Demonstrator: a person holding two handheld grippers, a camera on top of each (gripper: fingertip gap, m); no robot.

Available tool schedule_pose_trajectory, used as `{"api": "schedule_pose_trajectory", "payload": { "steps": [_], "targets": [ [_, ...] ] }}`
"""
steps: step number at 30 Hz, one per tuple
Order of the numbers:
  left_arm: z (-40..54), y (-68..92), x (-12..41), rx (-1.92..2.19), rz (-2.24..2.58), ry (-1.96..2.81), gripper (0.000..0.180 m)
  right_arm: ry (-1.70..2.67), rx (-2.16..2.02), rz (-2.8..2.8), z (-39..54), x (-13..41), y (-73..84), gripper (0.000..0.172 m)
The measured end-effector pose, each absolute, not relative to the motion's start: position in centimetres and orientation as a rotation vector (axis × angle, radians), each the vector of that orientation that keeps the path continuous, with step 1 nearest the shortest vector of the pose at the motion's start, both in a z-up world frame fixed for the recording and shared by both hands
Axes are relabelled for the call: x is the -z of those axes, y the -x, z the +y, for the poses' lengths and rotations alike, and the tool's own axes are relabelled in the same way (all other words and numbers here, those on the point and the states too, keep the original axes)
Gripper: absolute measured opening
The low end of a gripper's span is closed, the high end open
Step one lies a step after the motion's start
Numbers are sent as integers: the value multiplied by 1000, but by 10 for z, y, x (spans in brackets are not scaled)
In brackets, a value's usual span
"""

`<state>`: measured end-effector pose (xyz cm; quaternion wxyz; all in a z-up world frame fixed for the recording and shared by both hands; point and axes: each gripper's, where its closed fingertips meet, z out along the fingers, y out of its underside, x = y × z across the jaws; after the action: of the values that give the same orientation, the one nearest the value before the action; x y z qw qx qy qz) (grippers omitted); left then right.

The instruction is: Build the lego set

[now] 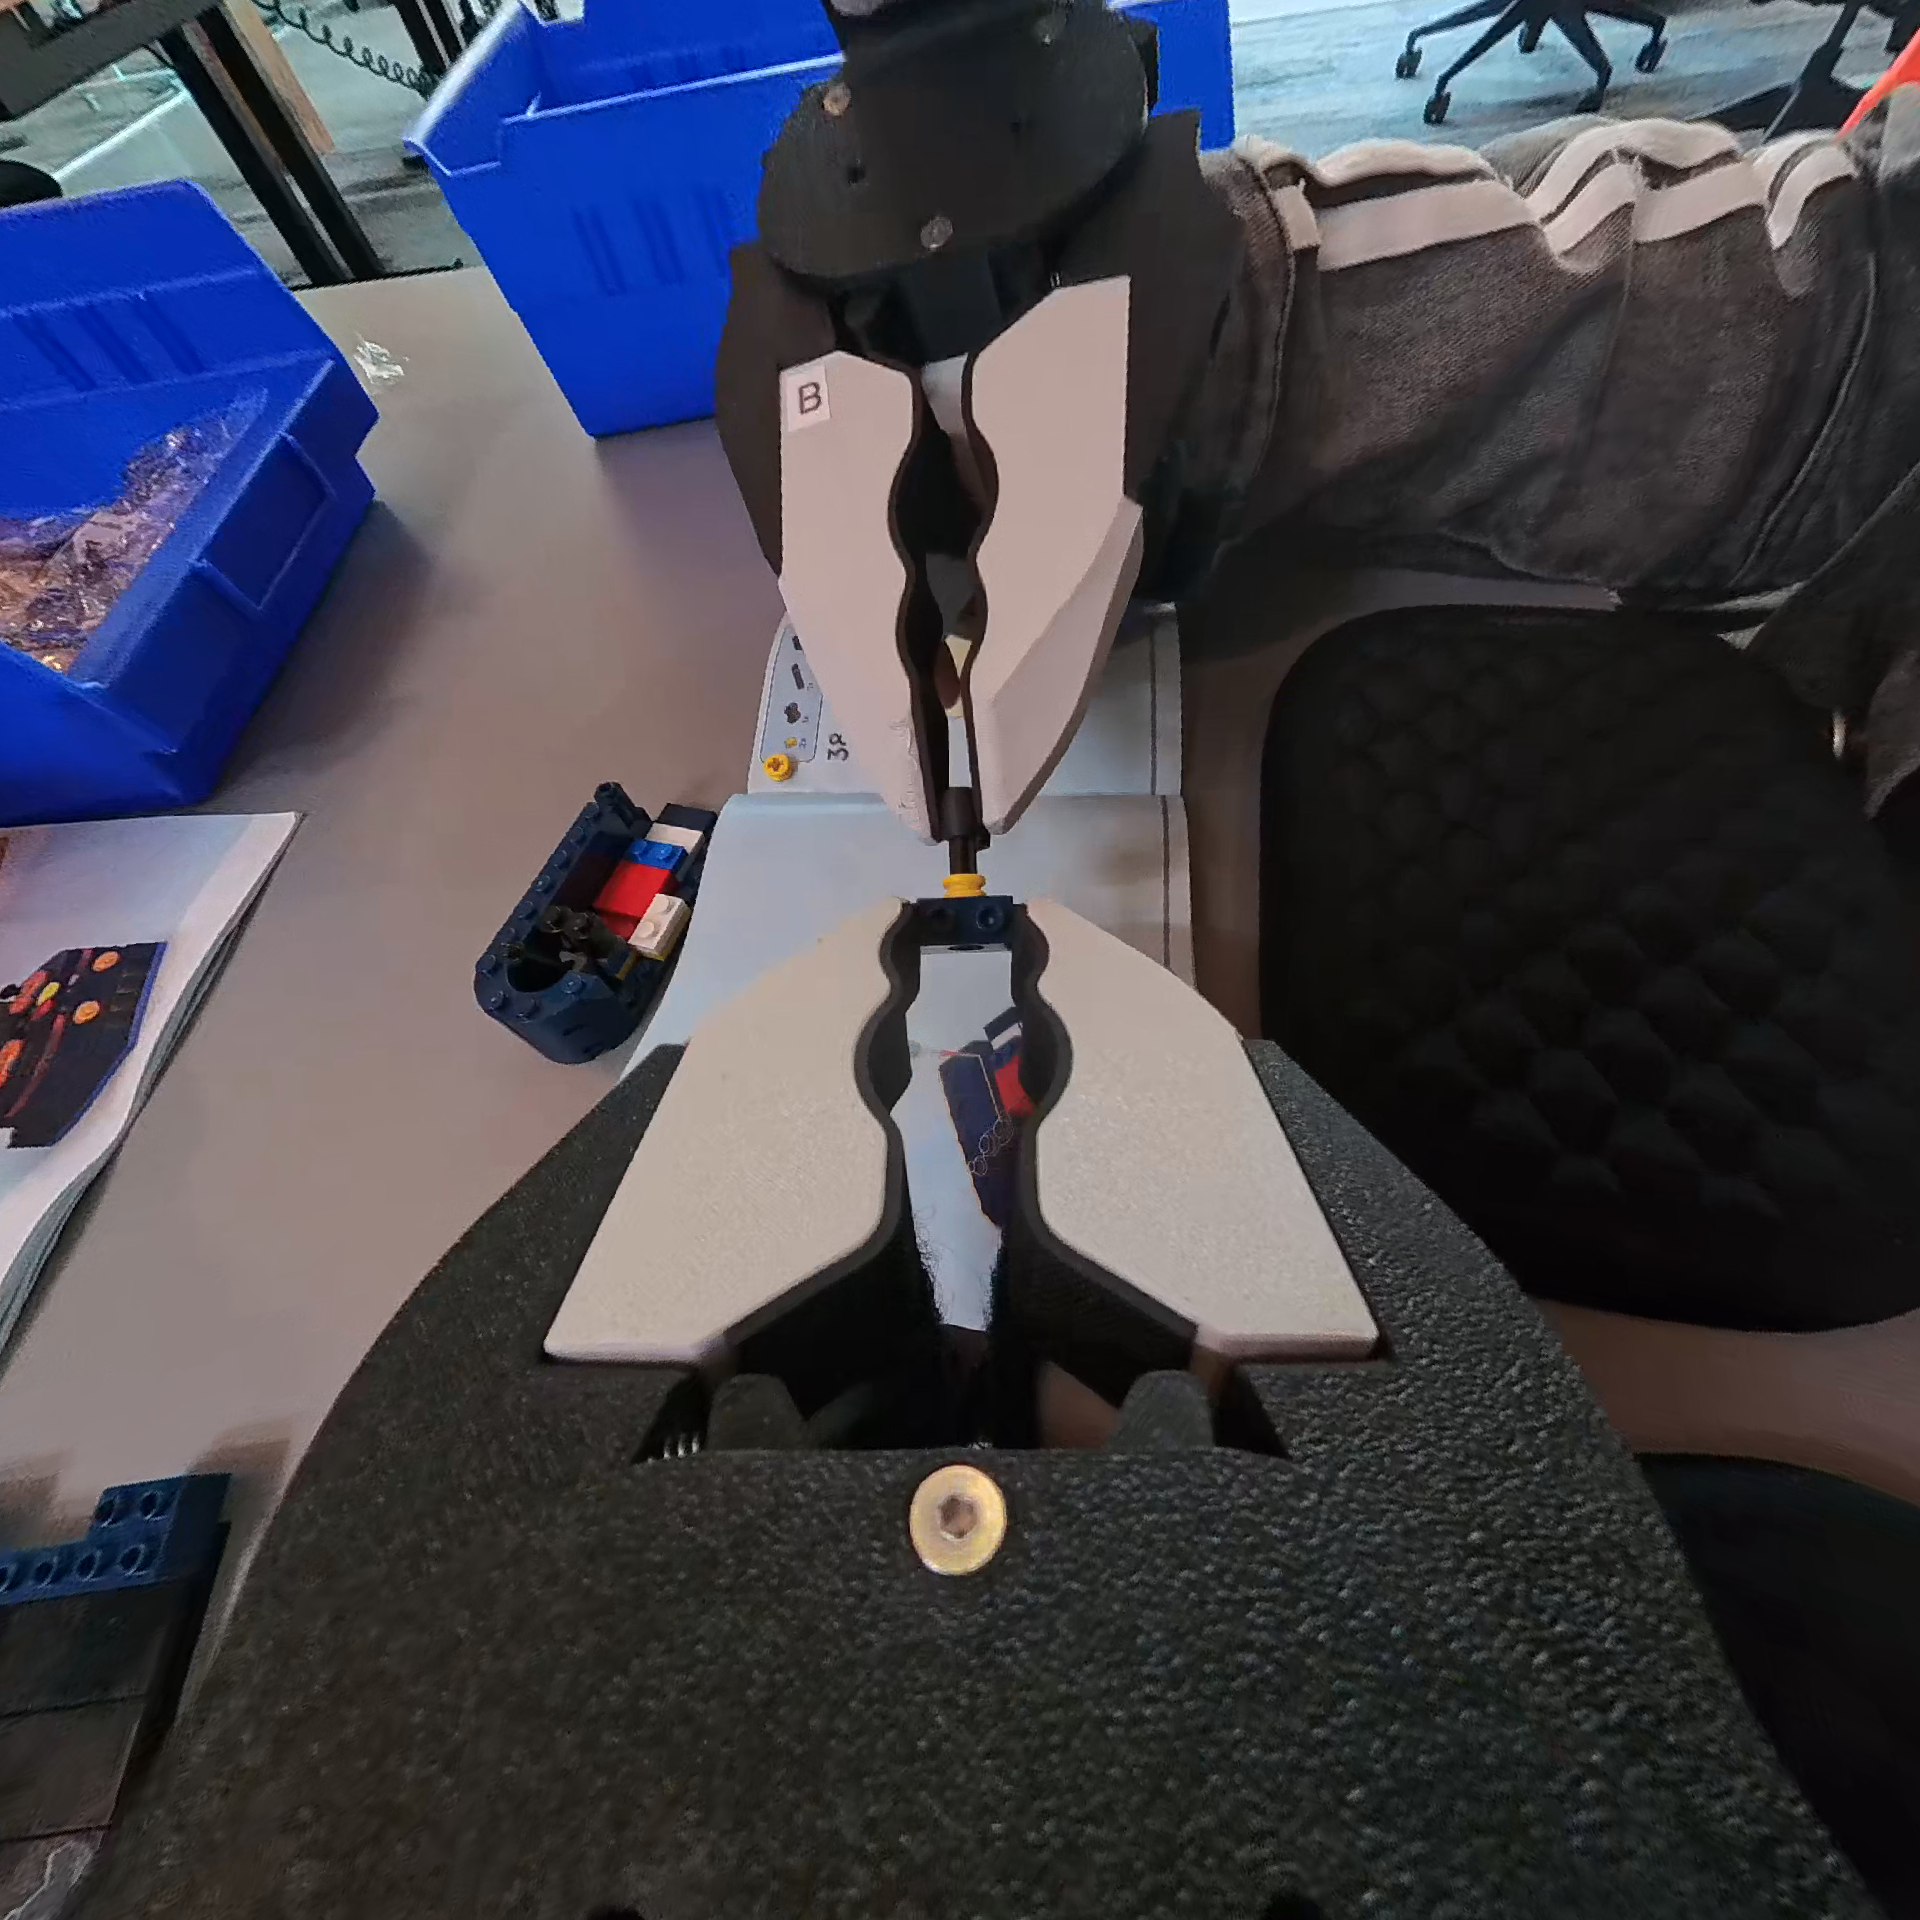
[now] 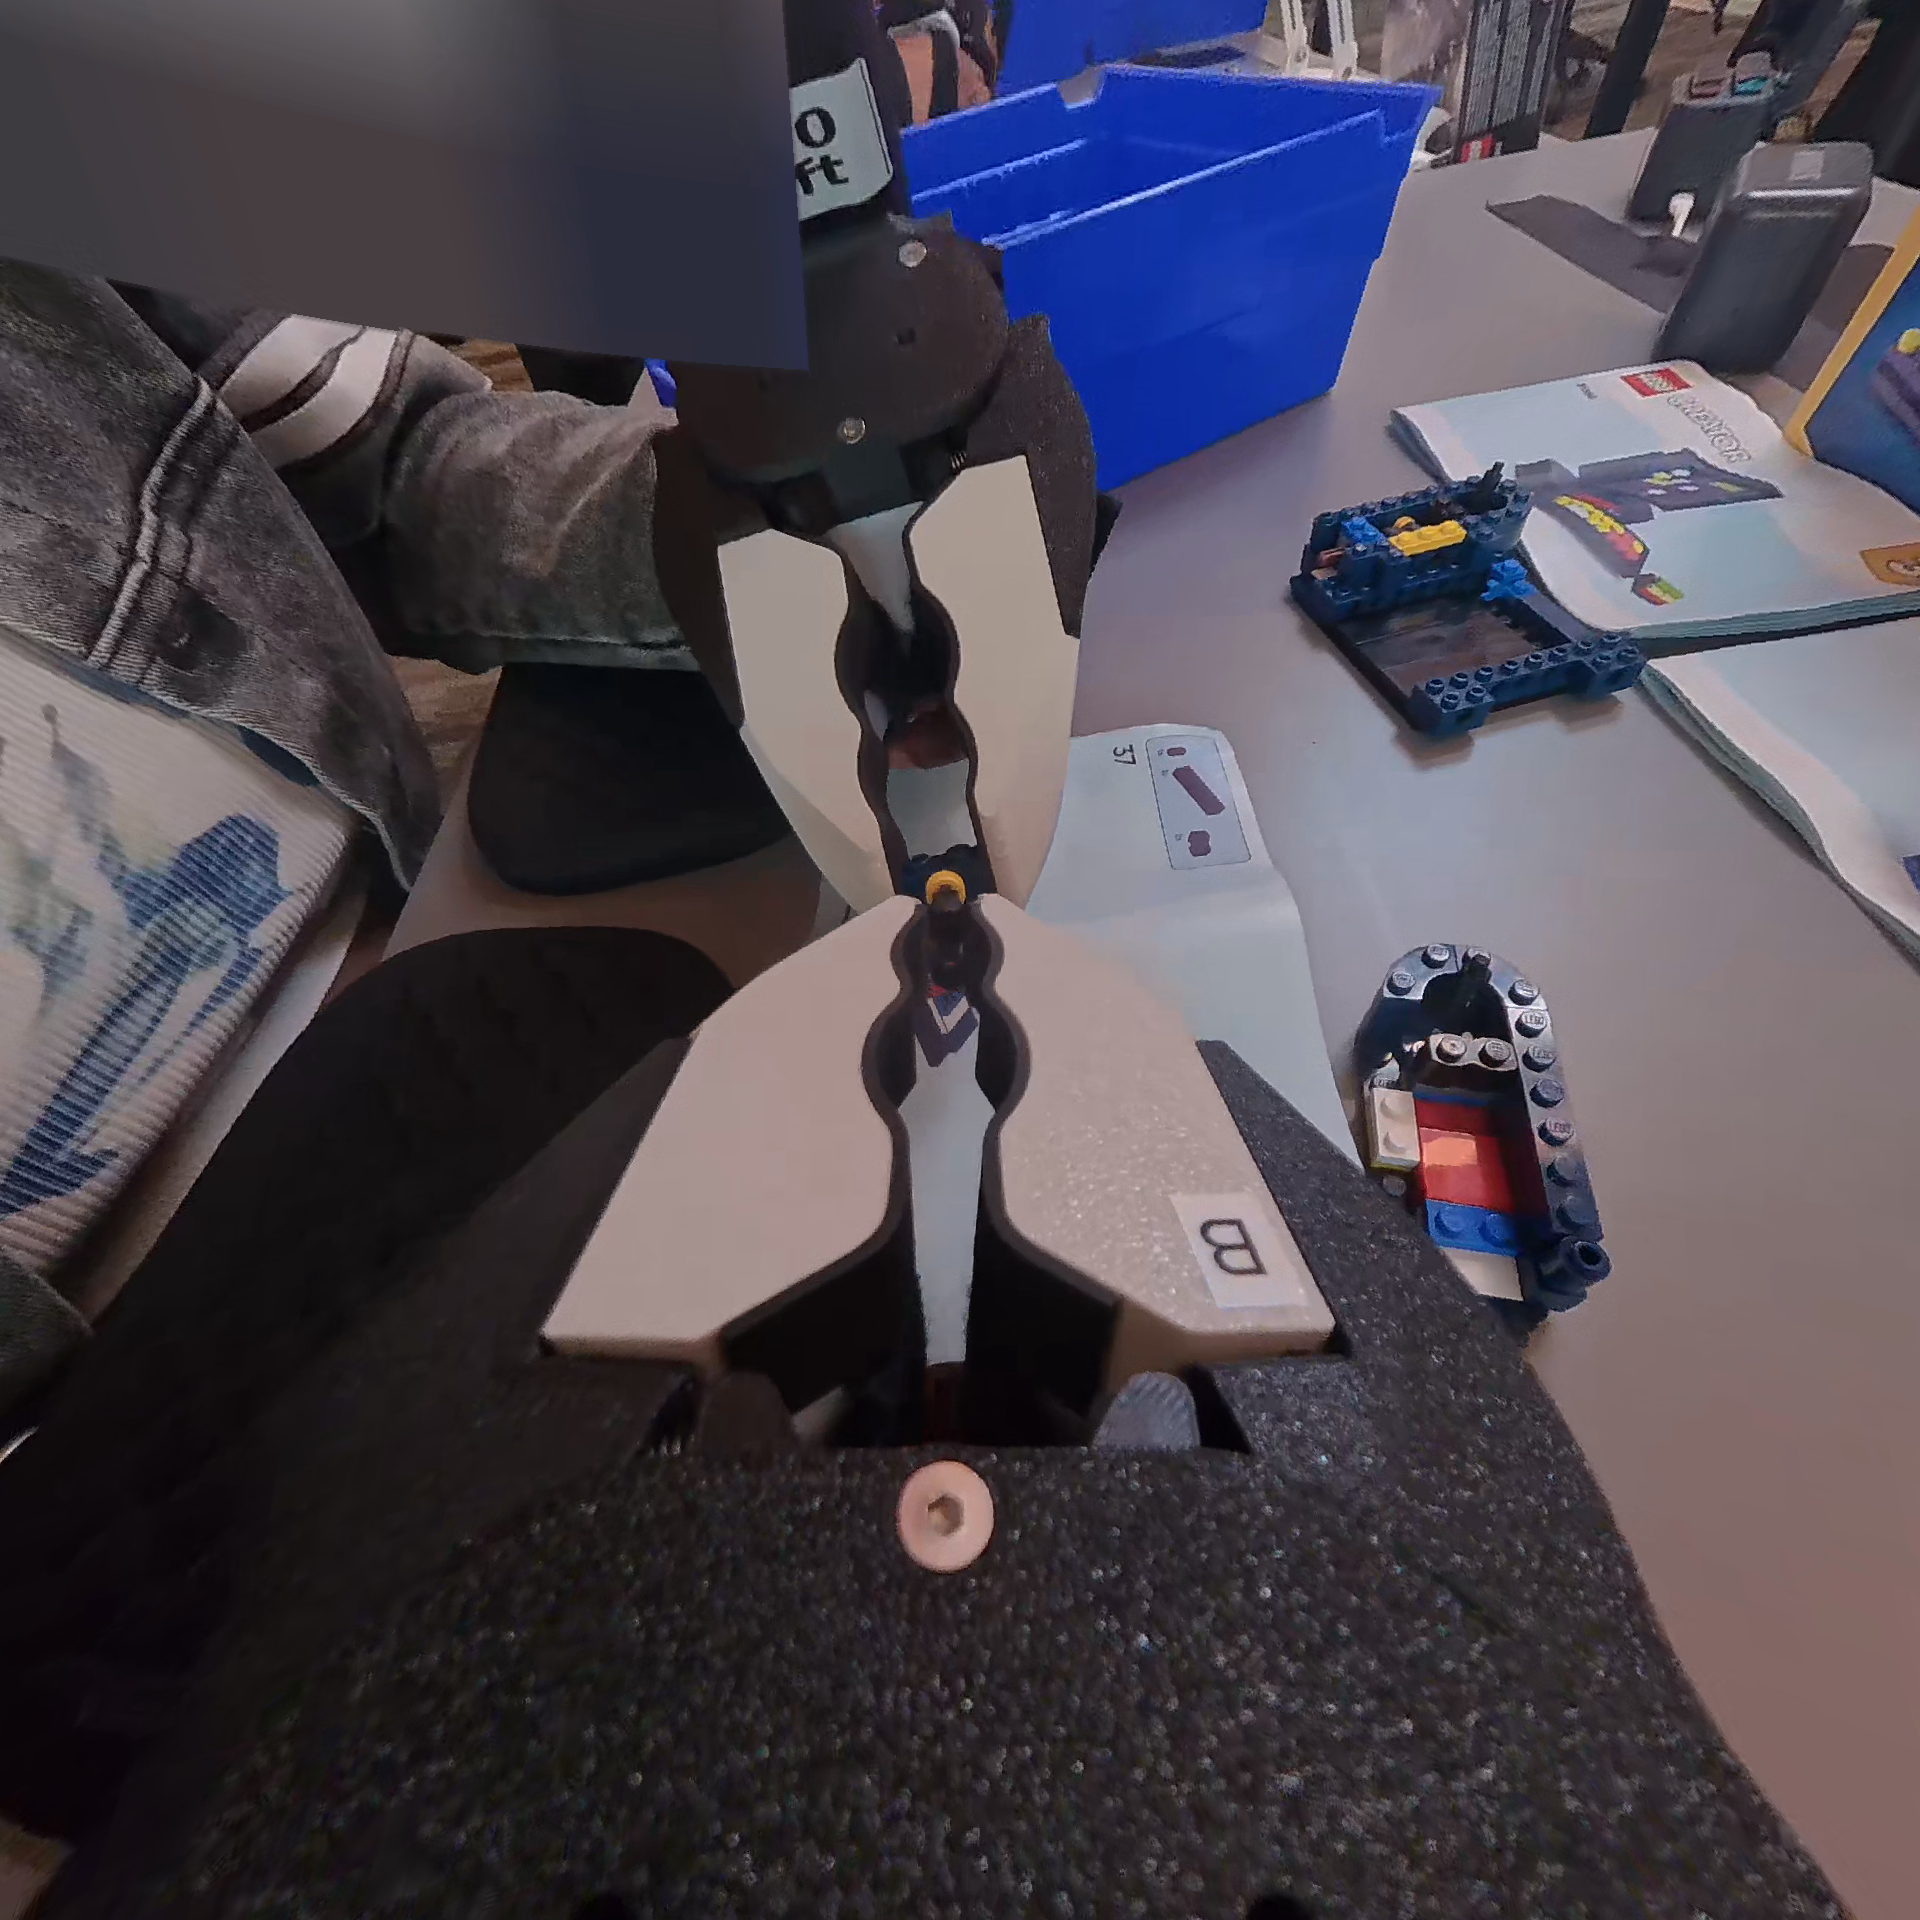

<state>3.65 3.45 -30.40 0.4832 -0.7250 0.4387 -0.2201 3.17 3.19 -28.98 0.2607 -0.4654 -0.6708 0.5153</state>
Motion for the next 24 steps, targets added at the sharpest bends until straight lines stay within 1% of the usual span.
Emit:
{"api": "schedule_pose_trajectory", "payload": {
  "steps": [9,19,24],
  "targets": [
    [33,-37,303,575,1057,1764,16,1255,-1419,-1807,29,289,-30,7],
    [32,-38,315,539,1108,1807,16,1285,-1342,-1881,26,305,-27,7],
    [33,-36,313,518,1106,1801,16,1282,-1334,-1871,27,302,-26,7]
  ]
}}
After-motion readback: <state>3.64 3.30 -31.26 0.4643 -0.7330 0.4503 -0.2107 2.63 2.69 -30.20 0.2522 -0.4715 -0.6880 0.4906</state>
